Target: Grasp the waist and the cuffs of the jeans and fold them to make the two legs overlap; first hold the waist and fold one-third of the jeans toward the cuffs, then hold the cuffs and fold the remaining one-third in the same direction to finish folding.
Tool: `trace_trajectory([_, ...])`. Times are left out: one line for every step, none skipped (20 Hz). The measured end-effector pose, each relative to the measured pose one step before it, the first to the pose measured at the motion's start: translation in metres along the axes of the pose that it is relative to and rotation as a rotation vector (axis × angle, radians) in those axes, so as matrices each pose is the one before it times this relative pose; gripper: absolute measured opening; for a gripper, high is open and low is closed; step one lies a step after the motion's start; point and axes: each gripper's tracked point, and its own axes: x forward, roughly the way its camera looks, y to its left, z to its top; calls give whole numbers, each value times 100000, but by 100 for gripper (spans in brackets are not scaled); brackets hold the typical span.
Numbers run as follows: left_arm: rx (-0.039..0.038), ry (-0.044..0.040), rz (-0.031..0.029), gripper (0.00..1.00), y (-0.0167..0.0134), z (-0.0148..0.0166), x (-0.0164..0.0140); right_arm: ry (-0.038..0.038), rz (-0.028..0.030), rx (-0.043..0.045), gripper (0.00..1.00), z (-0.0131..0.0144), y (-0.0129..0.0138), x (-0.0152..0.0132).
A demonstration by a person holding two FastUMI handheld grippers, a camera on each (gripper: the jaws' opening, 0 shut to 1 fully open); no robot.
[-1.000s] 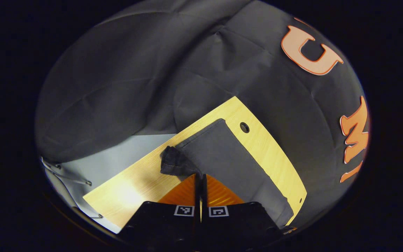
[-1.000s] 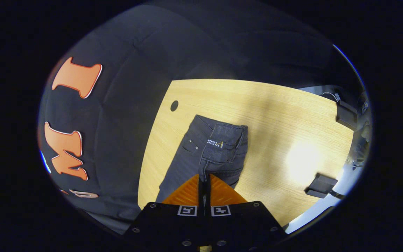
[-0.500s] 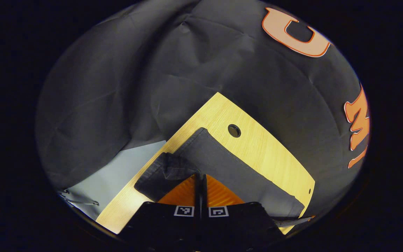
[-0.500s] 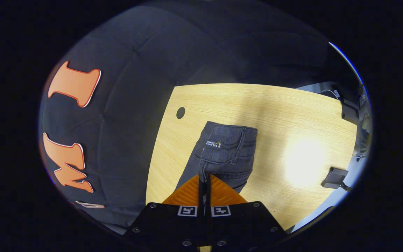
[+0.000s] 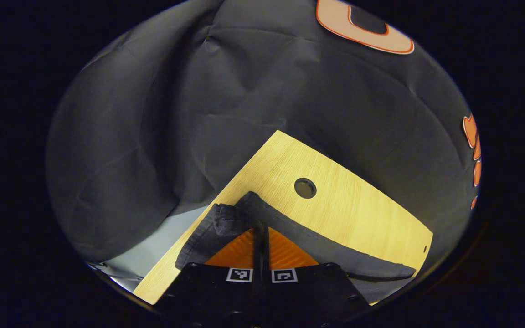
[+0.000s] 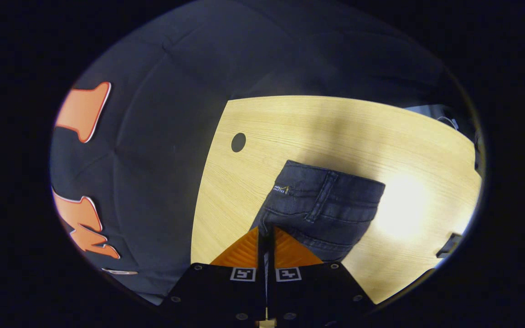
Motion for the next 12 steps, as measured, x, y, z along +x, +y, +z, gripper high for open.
trace_trajectory([736, -884, 829, 1, -229, 47, -226, 780, 646, 1861, 2, 100, 201, 786])
trace_trajectory([-265, 449, 413, 4, -145, -137, -187, 302, 450, 878, 4, 304, 79, 488])
trace_trajectory([-1662, 944, -714, 6, -342, -427, -384, -65, 1095, 677, 8, -47, 137, 297])
trace_trajectory([-2481, 1169, -1794, 11, -580, -401, 541, -1406, 1051, 246, 17, 532, 280, 59])
trace_trajectory([-2059, 990, -683, 12, -303, -498, -423, -1781, 1106, -1, 23, 502, 155, -263])
trace_trajectory([-2181, -18, -2984, 41, -539, 35, -246, -1447, 256, -210, 26, 449, -62, -329])
trace_trajectory([-1850, 89, -762, 70, -126, 24, -224, -1176, -616, -491, 33, 322, -358, -311])
trace_trajectory([-1533, -214, -1611, 99, -306, -62, -483, -420, -394, -425, 58, 327, -423, -238])
trace_trajectory([-1120, 1162, -492, 99, 408, -310, 441, -240, -735, 266, 67, 32, -478, -433])
trace_trajectory([-1491, 1561, -443, 94, 21, -361, 60, -46, -1114, 421, 78, 201, -740, -291])
trace_trajectory([-2161, 1336, -1488, 94, -198, -562, 247, -181, -2193, 437, 80, 77, -1088, -345])
trace_trajectory([-2393, 990, -1309, 89, -79, -305, -6, -130, -1983, -331, 83, 50, -1036, -230])
